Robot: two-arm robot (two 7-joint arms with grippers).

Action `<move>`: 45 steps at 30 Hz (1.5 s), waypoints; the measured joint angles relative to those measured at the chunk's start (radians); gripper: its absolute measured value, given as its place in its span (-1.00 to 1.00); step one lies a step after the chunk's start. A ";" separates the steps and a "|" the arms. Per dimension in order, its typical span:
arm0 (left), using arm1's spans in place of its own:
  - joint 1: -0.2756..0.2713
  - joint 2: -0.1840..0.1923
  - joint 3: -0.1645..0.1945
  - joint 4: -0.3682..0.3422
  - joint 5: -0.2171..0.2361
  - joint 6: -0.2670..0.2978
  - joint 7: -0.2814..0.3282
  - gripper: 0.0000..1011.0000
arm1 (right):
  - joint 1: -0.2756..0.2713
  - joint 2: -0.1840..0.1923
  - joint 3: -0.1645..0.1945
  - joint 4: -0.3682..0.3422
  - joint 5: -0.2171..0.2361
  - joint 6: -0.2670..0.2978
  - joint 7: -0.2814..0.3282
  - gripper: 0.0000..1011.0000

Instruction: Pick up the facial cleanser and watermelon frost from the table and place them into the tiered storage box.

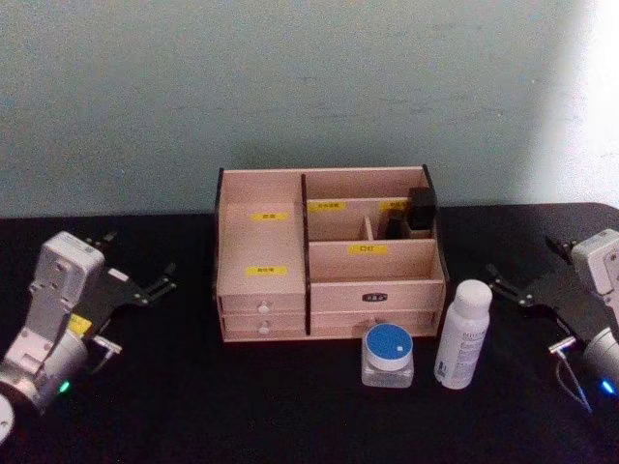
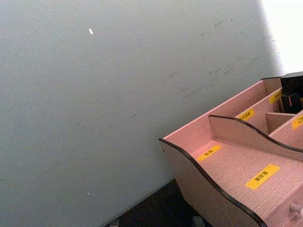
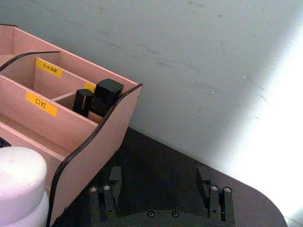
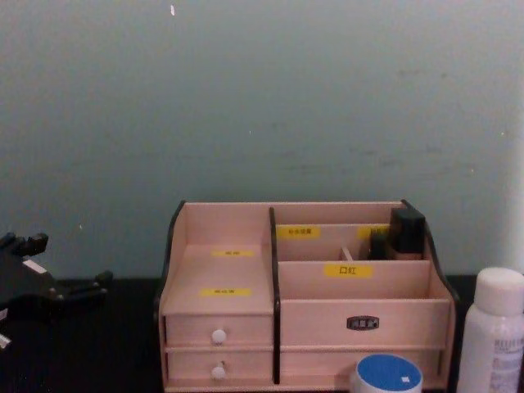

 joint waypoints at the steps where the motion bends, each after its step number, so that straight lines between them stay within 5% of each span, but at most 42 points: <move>1: 0.000 0.000 0.000 0.000 0.000 0.000 0.000 0.98 | 0.000 0.000 0.000 0.000 0.000 0.000 0.000 0.98; 39: 0.000 0.000 0.000 0.000 0.000 0.000 0.000 0.98 | 0.000 0.000 0.001 0.000 0.000 0.000 0.000 0.98; 45: 0.000 0.000 0.000 0.000 0.000 0.000 0.000 0.98 | -0.024 0.001 0.023 -0.025 -0.001 -0.003 0.016 0.98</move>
